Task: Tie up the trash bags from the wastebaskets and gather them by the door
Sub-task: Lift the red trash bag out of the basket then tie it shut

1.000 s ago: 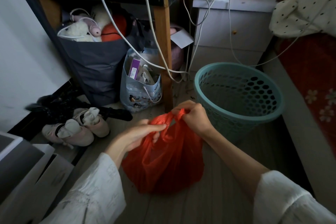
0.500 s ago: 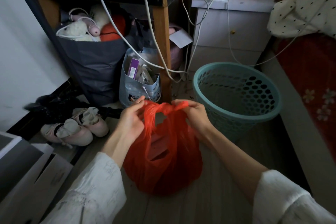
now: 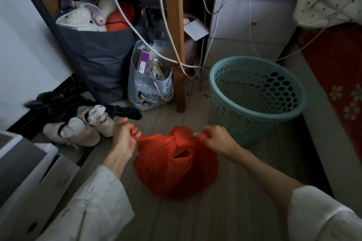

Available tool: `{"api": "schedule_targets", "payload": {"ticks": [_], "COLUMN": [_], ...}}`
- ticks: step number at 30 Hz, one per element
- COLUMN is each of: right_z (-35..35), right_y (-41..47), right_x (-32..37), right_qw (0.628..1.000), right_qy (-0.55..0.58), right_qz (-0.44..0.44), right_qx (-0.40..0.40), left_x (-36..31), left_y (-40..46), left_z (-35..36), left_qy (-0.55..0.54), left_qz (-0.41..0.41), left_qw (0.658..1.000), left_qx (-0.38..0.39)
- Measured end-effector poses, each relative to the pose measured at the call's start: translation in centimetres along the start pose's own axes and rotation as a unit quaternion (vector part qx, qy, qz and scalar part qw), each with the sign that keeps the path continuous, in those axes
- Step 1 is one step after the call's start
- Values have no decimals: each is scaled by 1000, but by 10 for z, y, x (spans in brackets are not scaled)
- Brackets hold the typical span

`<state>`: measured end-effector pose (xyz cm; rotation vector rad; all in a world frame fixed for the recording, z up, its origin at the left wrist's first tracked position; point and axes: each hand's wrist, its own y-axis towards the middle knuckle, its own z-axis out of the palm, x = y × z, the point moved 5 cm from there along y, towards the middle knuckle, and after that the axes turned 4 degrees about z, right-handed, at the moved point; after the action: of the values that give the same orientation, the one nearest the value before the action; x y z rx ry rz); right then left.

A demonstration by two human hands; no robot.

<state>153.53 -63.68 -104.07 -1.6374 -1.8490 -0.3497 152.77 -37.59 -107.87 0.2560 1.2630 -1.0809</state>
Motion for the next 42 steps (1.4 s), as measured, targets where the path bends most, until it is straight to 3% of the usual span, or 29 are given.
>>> {"api": "schedule_targets", "payload": {"ticks": [2, 8, 10, 12, 14, 16, 17, 19, 22, 26, 30, 34, 36, 39, 42], "right_z": [9, 4, 0, -9, -15, -13, -6, 14, 27, 24, 23, 28, 30, 32, 44], "right_y": [-2, -4, -4, -6, -5, -9, -12, -21, -27, -19, -16, -12, -8, -5, -6], "right_x": [-9, -25, -30, -30, -35, -43, -47, -51, -38, -14, -2, -6, -7, -11, -14], "right_qw": [990, 980, 992, 989, 950, 905, 884, 829, 736, 626, 562, 511, 580, 769, 849], "right_qy": [-130, -179, -82, 110, 275, 368, 402, 478, 598, 729, 800, 822, 779, 592, 468], "right_qz": [-3, 41, 67, 101, 131, 179, 212, 289, 312, 277, 209, 247, 235, 236, 245], "right_qx": [54, 81, 69, 16, -71, -118, -111, -22, 59, 26, 25, -40, -46, -46, -24], "left_x": [3, 3, 5, 7, 6, 8, 9, 19, 32, 41, 48, 56, 59, 61, 49], "left_y": [4, 9, 6, 2, -5, -11, -17, -23, -24, -25, -30, -38, -39, -39, -35], "left_z": [-8, -12, -11, -11, -11, -11, -10, -7, -3, 1, 4, 3, 3, 8, 16], "left_qy": [11, -14, -45, -95, -172, -258, -284, -294, -245, -211, -106, 105, 159, 146, 107], "left_qz": [8, 32, 16, -33, -72, -86, -93, -114, -128, -169, -217, -267, -260, -227, -109], "left_qw": [1000, 999, 999, 995, 982, 962, 953, 947, 960, 963, 970, 952, 945, 953, 978], "left_qx": [-14, -33, -11, 23, 19, -26, -44, -62, -49, -9, 34, 104, 119, 136, 141]}}
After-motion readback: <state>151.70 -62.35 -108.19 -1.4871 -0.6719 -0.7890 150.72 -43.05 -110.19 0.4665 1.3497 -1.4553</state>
